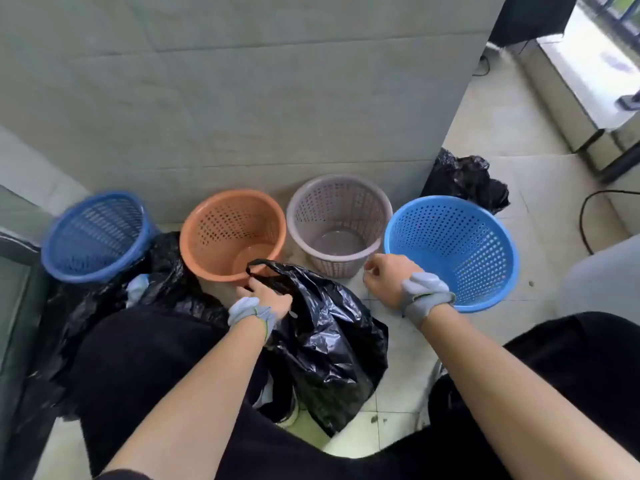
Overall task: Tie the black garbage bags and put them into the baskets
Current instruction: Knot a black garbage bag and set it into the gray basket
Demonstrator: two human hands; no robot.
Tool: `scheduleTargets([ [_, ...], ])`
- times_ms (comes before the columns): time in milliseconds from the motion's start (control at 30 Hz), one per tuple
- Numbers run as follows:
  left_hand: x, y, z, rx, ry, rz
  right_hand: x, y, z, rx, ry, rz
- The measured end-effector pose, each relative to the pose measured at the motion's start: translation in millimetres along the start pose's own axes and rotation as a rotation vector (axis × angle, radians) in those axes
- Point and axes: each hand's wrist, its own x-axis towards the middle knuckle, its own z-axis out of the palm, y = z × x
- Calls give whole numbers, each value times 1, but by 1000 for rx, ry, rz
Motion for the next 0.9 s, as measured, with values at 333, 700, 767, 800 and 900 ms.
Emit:
scheduleTargets([
  [333,34,-28,9,-426,14,-216,61,-19,83,149,-351,-34],
  [700,27,-53,9,-717,-24,-108,86,-40,124,169,-430,11],
  [767,20,-48,5,-740,-47,11,76,-29,115,213,-396,48],
  [800,15,-44,3,-774,-86,59,67,-21,108,238,-373,82],
  [900,-2,-29,-2,-872,-199,176,48,3,89,323,-283,186],
])
